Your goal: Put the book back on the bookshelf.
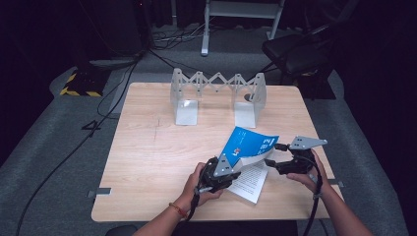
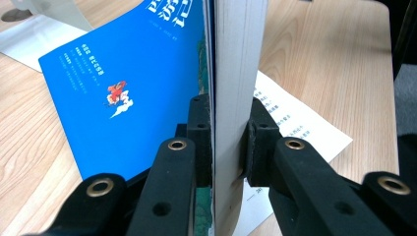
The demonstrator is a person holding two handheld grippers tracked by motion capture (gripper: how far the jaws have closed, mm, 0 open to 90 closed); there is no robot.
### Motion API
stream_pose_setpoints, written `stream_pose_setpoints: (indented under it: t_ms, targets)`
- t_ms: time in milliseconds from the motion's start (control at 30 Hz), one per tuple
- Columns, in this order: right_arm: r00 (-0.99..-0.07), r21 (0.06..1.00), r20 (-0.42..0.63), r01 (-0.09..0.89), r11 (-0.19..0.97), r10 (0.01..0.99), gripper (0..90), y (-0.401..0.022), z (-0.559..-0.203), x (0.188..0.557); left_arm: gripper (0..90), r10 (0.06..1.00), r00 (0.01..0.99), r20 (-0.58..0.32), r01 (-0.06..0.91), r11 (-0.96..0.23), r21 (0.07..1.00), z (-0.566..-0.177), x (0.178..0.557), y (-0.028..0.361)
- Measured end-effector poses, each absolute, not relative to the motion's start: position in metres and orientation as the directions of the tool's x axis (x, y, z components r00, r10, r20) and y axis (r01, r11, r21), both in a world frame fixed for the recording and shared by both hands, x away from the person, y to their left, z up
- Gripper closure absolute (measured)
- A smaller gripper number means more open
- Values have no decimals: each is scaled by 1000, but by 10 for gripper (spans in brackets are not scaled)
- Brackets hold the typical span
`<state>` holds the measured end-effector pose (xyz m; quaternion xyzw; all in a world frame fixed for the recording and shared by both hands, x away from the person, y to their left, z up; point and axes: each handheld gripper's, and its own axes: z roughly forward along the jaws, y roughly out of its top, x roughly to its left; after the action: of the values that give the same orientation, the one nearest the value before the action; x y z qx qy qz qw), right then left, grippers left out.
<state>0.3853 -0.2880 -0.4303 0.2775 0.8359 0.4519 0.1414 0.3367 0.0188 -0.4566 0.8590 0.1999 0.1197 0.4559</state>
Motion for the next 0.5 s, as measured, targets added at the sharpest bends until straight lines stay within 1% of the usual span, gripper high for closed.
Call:
stream_pose_setpoints:
  t_ms: [67,100,233,433,500]
  targets:
    - [-814,842,4,316,437,581,258,-291,-427,382,776,438,898,30,223,-513,829,-454,339,25]
    - [-829,853,1,293,432,560,268,-293,-423,379,776,432,902,28,222,-517,826,-454,341,28]
    - [-857,862,-20,245,443,514,279,-286,-418,375,774,417,909,27,219,-531,819,-452,344,38]
    - [-897,837,-58,195,511,438,286,-262,-423,379,765,409,912,20,226,-544,808,-452,346,52]
    - [-900,818,-86,180,546,427,291,-256,-428,384,761,409,912,24,227,-552,802,-452,346,58]
